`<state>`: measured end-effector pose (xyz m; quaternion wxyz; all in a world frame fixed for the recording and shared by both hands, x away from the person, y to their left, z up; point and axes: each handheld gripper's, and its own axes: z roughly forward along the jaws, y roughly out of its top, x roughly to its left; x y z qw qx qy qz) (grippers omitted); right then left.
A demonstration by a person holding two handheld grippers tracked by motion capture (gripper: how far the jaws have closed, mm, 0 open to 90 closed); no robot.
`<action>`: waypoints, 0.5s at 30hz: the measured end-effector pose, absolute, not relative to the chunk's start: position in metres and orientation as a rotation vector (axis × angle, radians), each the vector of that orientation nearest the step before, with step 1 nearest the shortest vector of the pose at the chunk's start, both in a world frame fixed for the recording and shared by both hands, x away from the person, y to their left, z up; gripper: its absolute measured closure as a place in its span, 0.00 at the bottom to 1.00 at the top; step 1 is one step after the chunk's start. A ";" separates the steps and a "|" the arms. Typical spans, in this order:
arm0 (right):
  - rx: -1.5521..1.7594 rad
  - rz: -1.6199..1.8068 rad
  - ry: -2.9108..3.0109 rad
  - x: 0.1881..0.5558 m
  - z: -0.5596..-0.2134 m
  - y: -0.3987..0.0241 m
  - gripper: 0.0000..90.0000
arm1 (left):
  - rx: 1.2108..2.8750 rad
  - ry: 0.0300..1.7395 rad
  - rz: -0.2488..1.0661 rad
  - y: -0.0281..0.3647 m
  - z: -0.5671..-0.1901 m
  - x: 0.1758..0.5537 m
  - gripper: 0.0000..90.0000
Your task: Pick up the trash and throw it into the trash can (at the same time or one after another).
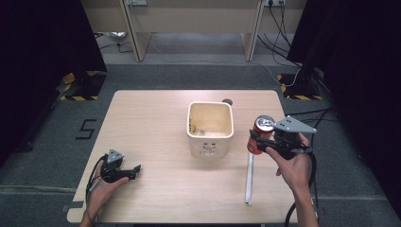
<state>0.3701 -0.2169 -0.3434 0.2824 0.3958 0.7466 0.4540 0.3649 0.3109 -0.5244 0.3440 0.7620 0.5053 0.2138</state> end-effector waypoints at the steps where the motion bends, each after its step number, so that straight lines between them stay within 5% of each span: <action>1: 1.061 1.220 2.001 0.371 -0.341 -0.216 0.38 | 1.979 1.313 0.555 0.311 -0.524 0.365 0.14; 15: 0.999 1.254 2.035 0.397 -0.300 -0.190 0.38 | 1.979 1.313 0.555 0.311 -0.524 0.365 0.14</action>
